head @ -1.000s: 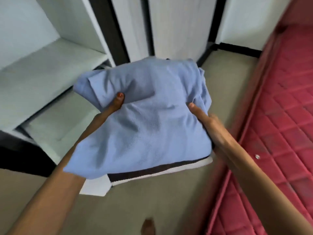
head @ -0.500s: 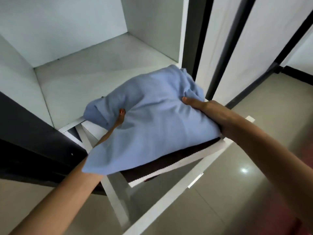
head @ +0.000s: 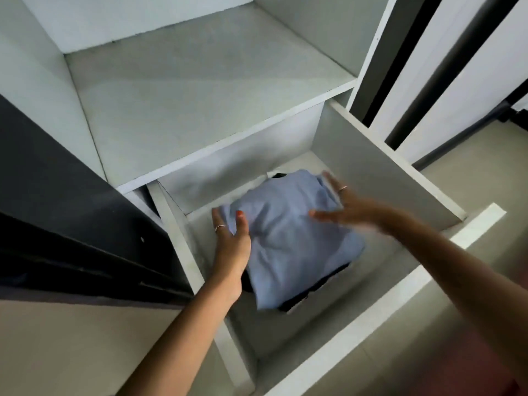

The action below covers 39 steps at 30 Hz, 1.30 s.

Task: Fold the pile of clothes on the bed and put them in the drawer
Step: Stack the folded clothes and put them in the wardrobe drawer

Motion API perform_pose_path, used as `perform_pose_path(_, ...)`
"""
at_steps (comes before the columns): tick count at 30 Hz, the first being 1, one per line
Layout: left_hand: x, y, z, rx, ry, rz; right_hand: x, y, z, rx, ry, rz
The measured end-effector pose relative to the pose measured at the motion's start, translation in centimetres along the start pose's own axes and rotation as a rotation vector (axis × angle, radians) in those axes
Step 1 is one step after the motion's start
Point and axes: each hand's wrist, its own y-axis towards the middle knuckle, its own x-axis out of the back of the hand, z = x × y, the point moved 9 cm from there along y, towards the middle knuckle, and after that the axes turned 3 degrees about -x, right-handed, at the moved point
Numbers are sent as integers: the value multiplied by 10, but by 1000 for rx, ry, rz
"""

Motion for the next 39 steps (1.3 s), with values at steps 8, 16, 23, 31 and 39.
perform_pose_path(8,-18,-27,-9,-106,518,109,-33,-2,0,-46,-269,37)
perform_pose_path(16,-57,-153,-29,-590,997,261,-15,-114,-17,127,-621,50)
perform_pose_path(23,-84,-167,7,-771,1264,265,-13,-141,-67,251,-849,-233)
perform_pose_path(31,-79,-140,-5,-870,1286,167,-4,-125,-39,449,-840,-528)
perform_pose_path(39,-58,-109,-40,-952,1296,82,4,-87,-7,422,-851,-534)
